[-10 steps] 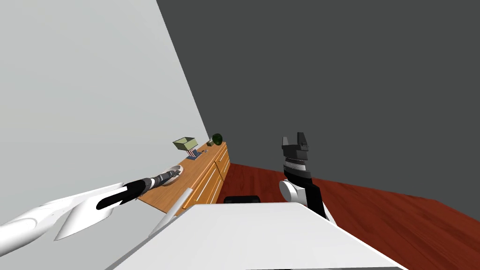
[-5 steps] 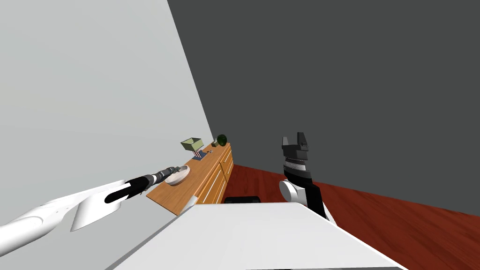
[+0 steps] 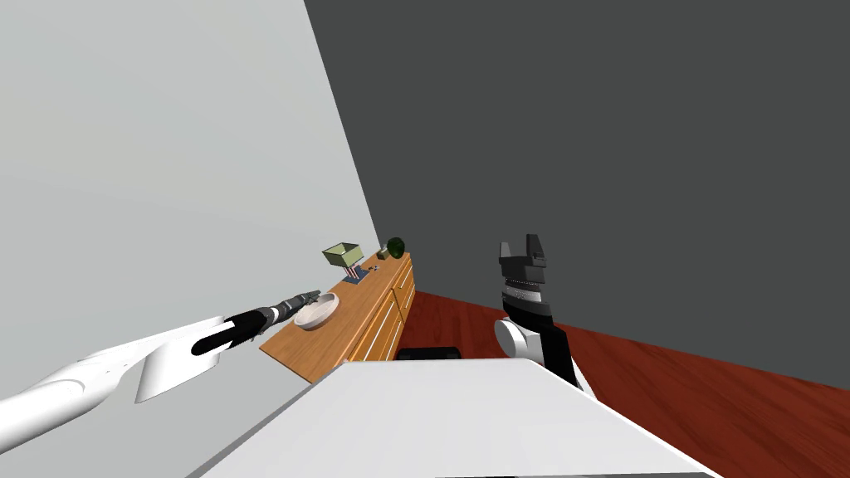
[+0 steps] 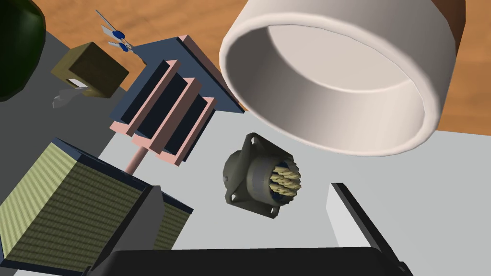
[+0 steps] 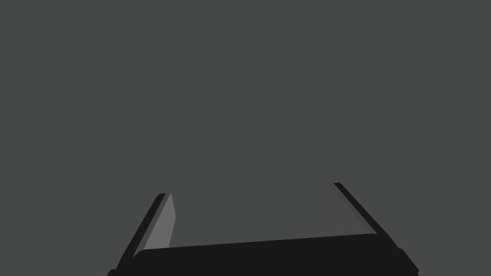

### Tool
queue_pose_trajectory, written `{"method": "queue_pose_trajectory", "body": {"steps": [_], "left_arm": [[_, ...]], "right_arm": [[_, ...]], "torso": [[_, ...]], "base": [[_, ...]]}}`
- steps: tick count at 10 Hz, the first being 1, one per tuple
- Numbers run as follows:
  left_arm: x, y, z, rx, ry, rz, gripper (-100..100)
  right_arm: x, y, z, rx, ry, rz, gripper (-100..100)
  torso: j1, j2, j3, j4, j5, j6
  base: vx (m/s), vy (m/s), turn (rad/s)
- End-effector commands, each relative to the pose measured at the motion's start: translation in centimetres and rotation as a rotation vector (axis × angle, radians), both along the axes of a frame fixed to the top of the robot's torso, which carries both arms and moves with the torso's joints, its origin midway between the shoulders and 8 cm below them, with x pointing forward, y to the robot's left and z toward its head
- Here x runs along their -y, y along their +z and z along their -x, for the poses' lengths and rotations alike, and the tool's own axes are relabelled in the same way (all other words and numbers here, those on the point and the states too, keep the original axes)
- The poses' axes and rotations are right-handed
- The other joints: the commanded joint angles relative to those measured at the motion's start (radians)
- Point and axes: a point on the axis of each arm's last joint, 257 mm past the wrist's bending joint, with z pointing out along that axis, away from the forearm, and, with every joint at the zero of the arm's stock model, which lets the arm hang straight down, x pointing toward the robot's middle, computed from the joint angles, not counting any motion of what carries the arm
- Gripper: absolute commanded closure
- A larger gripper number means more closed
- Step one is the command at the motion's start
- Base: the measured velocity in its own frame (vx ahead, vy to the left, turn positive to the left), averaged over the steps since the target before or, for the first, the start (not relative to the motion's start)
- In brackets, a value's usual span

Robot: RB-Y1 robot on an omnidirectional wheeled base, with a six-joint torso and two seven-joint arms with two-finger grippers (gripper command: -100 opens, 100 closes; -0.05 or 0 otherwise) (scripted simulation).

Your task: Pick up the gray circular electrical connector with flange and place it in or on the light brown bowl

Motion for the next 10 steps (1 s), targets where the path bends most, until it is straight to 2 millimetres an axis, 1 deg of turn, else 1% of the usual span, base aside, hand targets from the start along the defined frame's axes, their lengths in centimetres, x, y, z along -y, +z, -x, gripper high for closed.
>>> {"method": "queue_pose_trajectory", "body": {"steps": [1,2,3,4,10], "left_arm": [[0.0,0.0,0.0,0.0,0.0,0.0,-100],[0.0,0.0,0.0,0.0,0.0,0.0,-100],[0.0,0.0,0.0,0.0,0.0,0.0,0],[0.2,1.3,-0.7,0.004,-0.009,-0.002,-100],[1.2,5.0,-2.6,0.009,-0.038,-0.005,-100]], "right_arm": [[0.0,0.0,0.0,0.0,0.0,0.0,0],[0.0,0.0,0.0,0.0,0.0,0.0,0],[0.0,0.0,0.0,0.0,0.0,0.0,0],[0.0,0.0,0.0,0.0,0.0,0.0,0],[0.0,0.0,0.0,0.0,0.0,0.0,0]], "torso": [[0.0,0.0,0.0,0.0,0.0,0.0],[0.0,0.0,0.0,0.0,0.0,0.0],[0.0,0.0,0.0,0.0,0.0,0.0],[0.0,0.0,0.0,0.0,0.0,0.0],[-0.001,0.001,0.0,0.0,0.0,0.0]], "base": [[0.0,0.0,0.0],[0.0,0.0,0.0],[0.0,0.0,0.0],[-0.003,-0.001,0.058],[-0.004,-0.003,0.045]]}}
